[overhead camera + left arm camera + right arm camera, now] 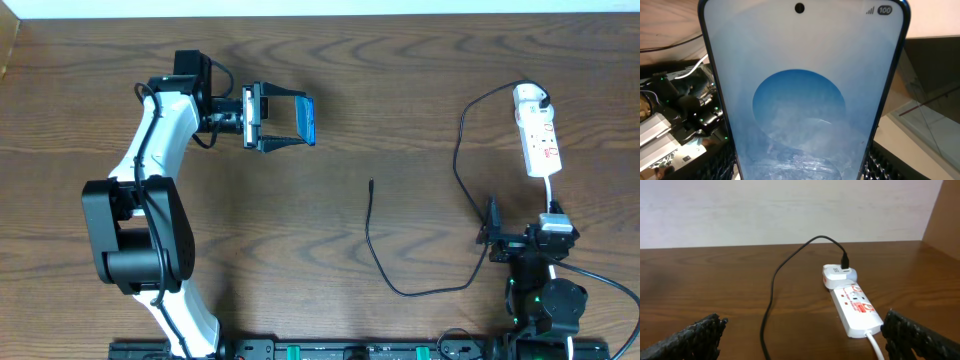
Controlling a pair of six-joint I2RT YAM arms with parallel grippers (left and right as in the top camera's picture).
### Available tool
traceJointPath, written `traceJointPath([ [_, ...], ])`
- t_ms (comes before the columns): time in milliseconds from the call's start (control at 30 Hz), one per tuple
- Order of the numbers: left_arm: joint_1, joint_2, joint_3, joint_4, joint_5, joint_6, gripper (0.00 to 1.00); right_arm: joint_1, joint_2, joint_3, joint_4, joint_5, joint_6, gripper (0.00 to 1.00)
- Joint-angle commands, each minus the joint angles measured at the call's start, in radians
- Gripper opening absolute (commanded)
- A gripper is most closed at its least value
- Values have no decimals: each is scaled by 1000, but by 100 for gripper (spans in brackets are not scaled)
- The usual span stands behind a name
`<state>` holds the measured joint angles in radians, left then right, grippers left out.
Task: Plug charger to phone and switch on socket
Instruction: 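Move the right gripper from rest toward the phone held by left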
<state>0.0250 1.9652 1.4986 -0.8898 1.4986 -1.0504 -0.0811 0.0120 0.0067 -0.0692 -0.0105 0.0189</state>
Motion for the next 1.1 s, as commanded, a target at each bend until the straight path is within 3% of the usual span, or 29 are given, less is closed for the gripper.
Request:
traceJointPath([
  [0, 2, -39, 0, -2, 64, 2, 7, 2, -5, -1, 0, 53, 10, 99],
  [767, 2, -39, 0, -2, 64, 10, 7, 2, 6, 19, 96, 71, 10, 99],
  [1067, 2, -39, 0, -2, 60, 26, 7, 2, 259, 161, 96, 71, -21, 99],
])
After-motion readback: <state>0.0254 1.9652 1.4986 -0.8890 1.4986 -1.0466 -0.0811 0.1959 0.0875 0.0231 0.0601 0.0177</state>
